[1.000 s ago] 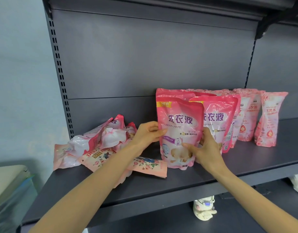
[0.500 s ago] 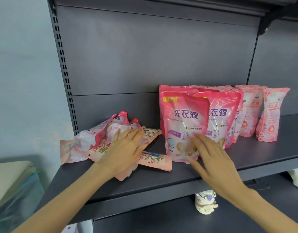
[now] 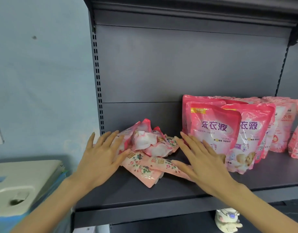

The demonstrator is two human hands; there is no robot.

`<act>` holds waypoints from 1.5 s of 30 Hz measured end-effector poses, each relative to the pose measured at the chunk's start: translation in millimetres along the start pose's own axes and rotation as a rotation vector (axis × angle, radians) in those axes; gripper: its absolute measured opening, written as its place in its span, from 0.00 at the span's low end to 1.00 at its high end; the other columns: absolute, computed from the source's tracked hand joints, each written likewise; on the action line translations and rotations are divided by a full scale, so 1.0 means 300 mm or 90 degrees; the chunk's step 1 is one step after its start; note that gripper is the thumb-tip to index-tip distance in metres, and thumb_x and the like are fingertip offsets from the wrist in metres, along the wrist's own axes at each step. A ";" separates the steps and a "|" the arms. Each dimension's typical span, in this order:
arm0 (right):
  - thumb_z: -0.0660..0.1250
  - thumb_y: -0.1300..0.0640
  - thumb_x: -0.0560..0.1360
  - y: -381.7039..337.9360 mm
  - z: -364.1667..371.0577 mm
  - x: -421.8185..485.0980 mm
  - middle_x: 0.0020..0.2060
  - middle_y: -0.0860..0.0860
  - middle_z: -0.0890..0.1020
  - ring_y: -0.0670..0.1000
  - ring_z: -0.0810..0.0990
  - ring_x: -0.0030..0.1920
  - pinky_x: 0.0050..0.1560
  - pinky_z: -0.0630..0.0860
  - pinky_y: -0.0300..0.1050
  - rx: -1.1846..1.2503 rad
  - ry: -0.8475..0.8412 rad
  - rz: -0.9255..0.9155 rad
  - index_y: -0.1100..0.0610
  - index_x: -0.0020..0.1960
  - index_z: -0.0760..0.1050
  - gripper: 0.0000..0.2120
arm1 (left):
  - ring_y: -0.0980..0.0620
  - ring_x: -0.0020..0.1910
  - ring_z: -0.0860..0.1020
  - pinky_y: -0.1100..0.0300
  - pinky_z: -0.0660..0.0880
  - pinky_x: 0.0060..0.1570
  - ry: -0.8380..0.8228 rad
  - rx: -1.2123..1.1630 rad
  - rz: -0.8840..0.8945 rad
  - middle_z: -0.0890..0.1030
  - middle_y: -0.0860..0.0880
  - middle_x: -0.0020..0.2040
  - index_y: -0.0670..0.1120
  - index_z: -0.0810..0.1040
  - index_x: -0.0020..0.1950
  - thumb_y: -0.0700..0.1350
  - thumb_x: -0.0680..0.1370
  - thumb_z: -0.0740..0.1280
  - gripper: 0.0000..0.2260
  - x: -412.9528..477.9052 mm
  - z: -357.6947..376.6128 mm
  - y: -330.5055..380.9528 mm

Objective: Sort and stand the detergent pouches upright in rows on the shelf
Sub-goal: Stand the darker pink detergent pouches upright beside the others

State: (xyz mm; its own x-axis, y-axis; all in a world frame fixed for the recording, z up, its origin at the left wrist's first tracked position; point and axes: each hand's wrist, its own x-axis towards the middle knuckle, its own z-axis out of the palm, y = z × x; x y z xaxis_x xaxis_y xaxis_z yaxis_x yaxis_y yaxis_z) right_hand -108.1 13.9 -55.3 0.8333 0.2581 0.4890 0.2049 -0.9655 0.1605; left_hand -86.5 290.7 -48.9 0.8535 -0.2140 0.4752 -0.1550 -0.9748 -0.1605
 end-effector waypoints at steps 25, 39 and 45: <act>0.53 0.37 0.77 -0.119 0.187 0.711 0.71 0.53 0.64 0.55 0.66 0.69 0.66 0.67 0.55 0.309 -0.146 0.003 0.57 0.73 0.59 0.33 | 0.49 0.73 0.59 0.51 0.56 0.70 -0.082 -0.121 -0.047 0.61 0.52 0.75 0.50 0.58 0.75 0.60 0.80 0.49 0.26 0.423 0.070 -0.148; 0.67 0.45 0.68 -0.224 0.305 0.907 0.47 0.52 0.74 0.57 0.74 0.56 0.57 0.68 0.51 0.363 -0.302 0.105 0.53 0.40 0.69 0.13 | 0.52 0.68 0.68 0.59 0.63 0.66 -0.312 -0.358 0.002 0.67 0.53 0.72 0.54 0.62 0.73 0.62 0.77 0.58 0.27 0.486 0.177 -0.165; 0.73 0.56 0.66 -0.226 0.324 0.926 0.55 0.53 0.76 0.56 0.74 0.60 0.65 0.68 0.55 0.494 -0.244 0.178 0.53 0.57 0.67 0.23 | 0.56 0.64 0.70 0.62 0.65 0.64 -0.358 -0.484 -0.009 0.69 0.56 0.69 0.54 0.62 0.73 0.62 0.77 0.58 0.26 0.493 0.213 -0.182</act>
State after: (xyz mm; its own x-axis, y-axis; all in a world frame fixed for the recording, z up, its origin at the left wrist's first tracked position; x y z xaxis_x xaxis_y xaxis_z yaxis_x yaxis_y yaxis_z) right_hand 159.3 147.8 -13.6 0.9898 0.1165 0.0825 0.1425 -0.7782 -0.6116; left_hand 80.1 316.2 -25.2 0.9417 -0.3334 -0.0459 -0.2566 -0.7995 0.5431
